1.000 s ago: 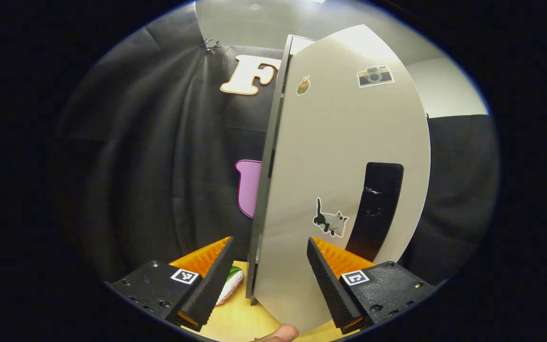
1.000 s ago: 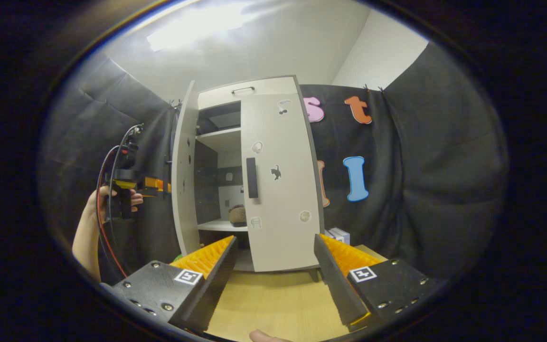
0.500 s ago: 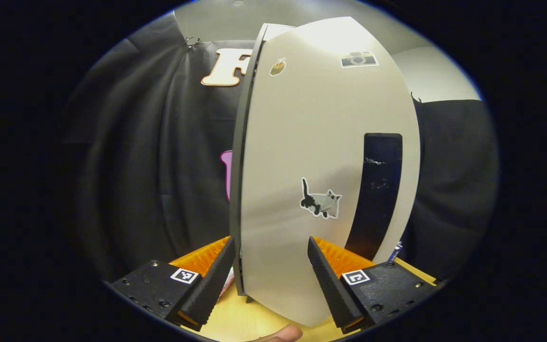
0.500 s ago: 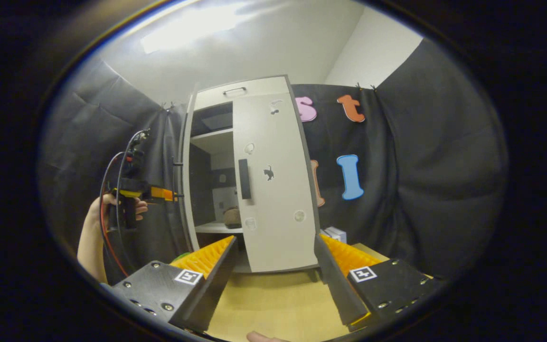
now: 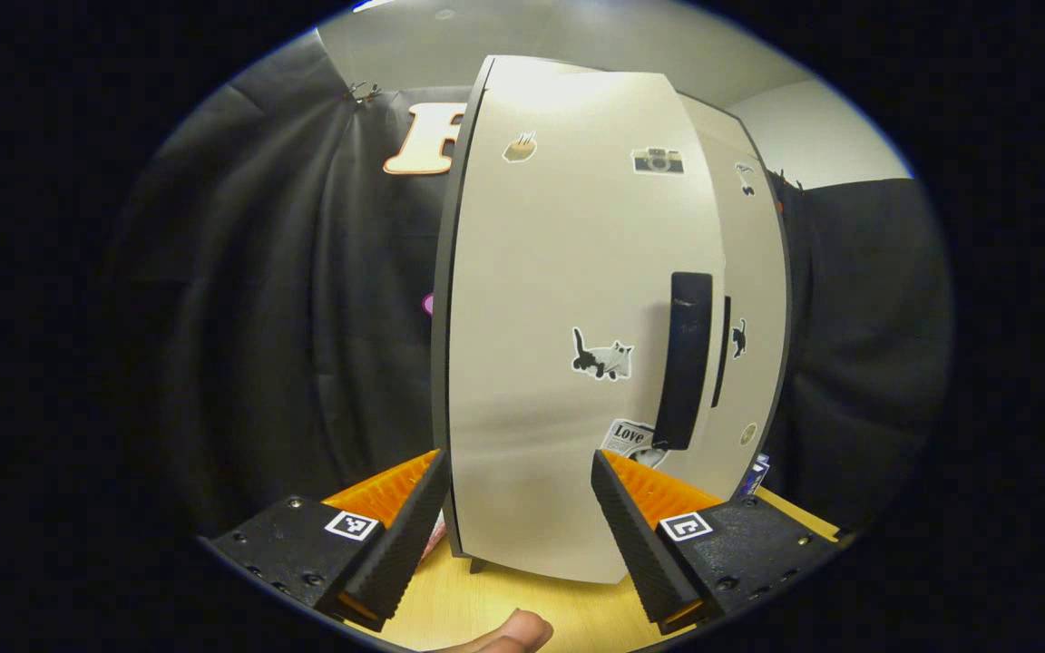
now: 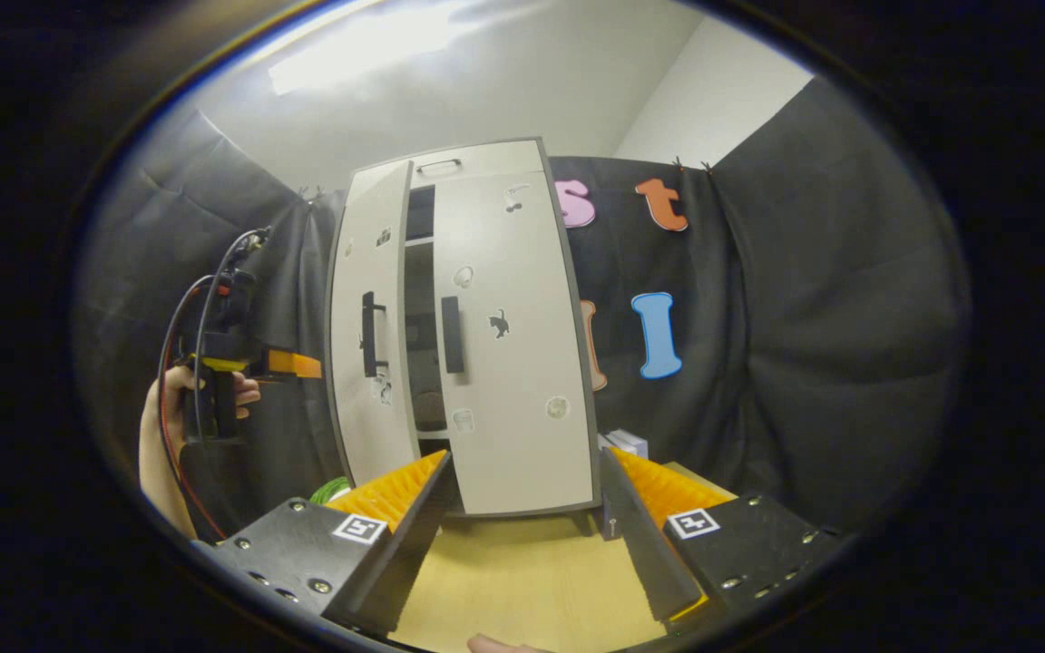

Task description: Grab one shoe with the right hand and put it into the shoe cabinet, grab the other shoe with the left hand and put it into the shoe cabinet; then close the right door with the right hand and the left door with the left hand.

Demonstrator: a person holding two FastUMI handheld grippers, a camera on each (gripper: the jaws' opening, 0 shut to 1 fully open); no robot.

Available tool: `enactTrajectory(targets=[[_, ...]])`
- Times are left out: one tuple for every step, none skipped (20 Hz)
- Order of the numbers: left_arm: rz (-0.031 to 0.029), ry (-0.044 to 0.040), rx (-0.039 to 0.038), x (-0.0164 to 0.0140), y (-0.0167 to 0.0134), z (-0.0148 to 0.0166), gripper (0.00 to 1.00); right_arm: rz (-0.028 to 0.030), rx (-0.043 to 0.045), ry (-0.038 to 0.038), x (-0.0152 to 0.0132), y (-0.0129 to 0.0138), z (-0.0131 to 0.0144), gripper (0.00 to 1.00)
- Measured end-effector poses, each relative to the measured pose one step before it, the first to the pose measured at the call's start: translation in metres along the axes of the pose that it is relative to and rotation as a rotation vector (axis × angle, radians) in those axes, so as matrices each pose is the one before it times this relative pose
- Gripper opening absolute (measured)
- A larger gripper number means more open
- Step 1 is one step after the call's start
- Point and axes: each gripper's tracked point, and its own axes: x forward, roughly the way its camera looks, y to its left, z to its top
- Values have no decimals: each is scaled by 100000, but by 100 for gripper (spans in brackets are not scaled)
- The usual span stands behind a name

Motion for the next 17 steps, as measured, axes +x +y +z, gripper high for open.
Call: enactTrajectory(targets=[[885, -1650, 292, -715, 67, 226, 97, -134, 20, -70, -9, -70, 69, 97], [1109, -1538, 155, -673, 181, 124, 94, -169, 4, 143, 36, 40, 91, 97], [622, -761, 57, -713, 53, -38, 97, -191, 107, 172, 57, -7, 20, 97], [26, -506, -68, -772, -129, -160, 93, 41, 143, -1, 36, 106, 94, 97], [370, 248, -126, -684, -95, -115, 97, 102, 130, -293, -115, 181, 251, 97], [-11, -1136, 227, -753, -85, -6, 96, -50, 19, -274, -44, 33, 143, 97], [343, -827, 666, -715, -2, 57, 97, 35, -94, -160, -51, 87, 51, 97], [896, -407, 117, -781, 136, -104, 96, 171, 83, -224, -10, 121, 145, 97], [1158, -1222, -251, -738, 100, -70, 96, 275, -146, 132, -135, 126, -53, 97], [946, -1281, -580, -774, 1, 69, 97, 96, -147, 219, 11, 137, -41, 97], [207, -1375, -437, -607, -101, 164, 97, 286, -376, 218, 42, 92, 45, 97], [-430, -1274, 347, -553, -217, 88, 96, 208, -544, 264, -46, 171, 12, 94], [-534, -1362, 976, -565, -202, 134, 96, 196, -539, 33, -63, 33, 12, 97], [-6, -1361, 1169, -519, -83, 153, 96, 259, -533, -105, -7, 127, 119, 97], [302, -1122, 1407, -561, -41, 121, 96, 310, -603, -85, -40, 86, 133, 97], [713, -17, 849, -725, -35, -148, 93, 69, -236, -372, -64, 43, 162, 94], [984, -683, 756, -768, -98, -122, 96, -50, 58, -525, -203, -35, 242, 97]])
